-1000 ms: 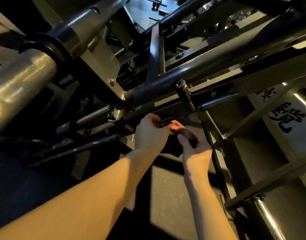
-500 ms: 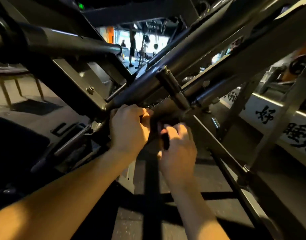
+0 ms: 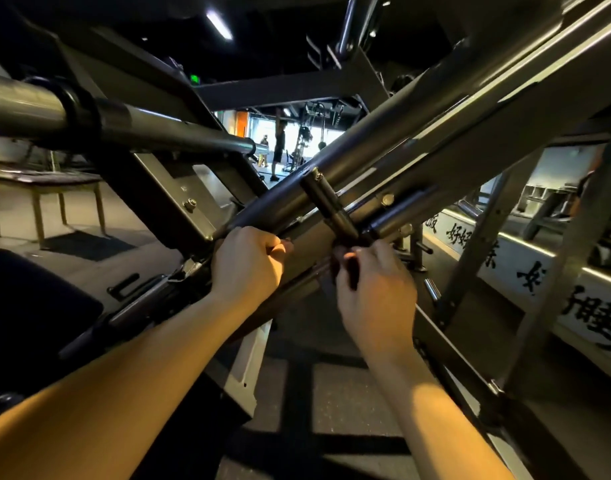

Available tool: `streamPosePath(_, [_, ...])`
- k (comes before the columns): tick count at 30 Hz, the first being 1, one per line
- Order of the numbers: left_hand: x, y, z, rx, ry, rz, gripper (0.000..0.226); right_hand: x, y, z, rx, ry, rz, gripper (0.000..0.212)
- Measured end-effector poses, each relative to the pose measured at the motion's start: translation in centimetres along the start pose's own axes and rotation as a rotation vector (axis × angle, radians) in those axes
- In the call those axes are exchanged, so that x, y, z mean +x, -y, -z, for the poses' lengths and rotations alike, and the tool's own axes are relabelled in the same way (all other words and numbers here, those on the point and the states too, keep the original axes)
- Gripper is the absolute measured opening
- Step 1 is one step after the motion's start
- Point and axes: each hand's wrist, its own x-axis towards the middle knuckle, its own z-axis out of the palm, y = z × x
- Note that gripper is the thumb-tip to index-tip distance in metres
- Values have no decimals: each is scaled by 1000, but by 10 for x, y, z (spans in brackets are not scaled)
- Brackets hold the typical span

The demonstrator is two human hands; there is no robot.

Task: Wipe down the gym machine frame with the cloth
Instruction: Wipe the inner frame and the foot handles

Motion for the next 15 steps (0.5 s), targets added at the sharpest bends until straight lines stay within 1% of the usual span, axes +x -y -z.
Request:
streamPosePath(1, [0,1,-1,3,-1,4,21,1,-2,1,37,-24,-50,27])
streamPosePath(2, [1,2,-2,0,1,7,20,-2,0,1,50,-32,-62,29])
streamPosePath(3, [1,1,-2,-6,3,14,19,-7,4,-1,36,-17,-24,30])
streamPosePath(6, [1,-2,0,-27,9,27,15,-16,12,0,-88,124,250,30])
streamPosePath(7, [1,-3,1,-32,1,24,17,-16,10,6,-117,170,301,29])
streamPosePath(8, [1,-4,2,-39,-4,26,18,-14,5,14,-112,194,301,27])
streamPosePath(9, [0,-4,2,-47,0,31,17,-12,-1,26,-71,191,251,26])
streamPosePath(10, [0,-4,3,-49,7,29,15,-9,-6,39,-4,150,166,24])
streamPosePath(12, [0,-3,2,-36,13,26,19,2,-13,59,133,-34,16,22])
streamPosePath(13, [1,-2,2,-30,15,32,22,8,-13,61,164,-112,-24,20])
streamPosePath(14, [2,-2,1,-30,19,36,25,13,-12,57,167,-131,-54,19])
streamPosePath(15, [2,-1,1,-33,18,37,26,16,-7,50,158,-100,-71,19])
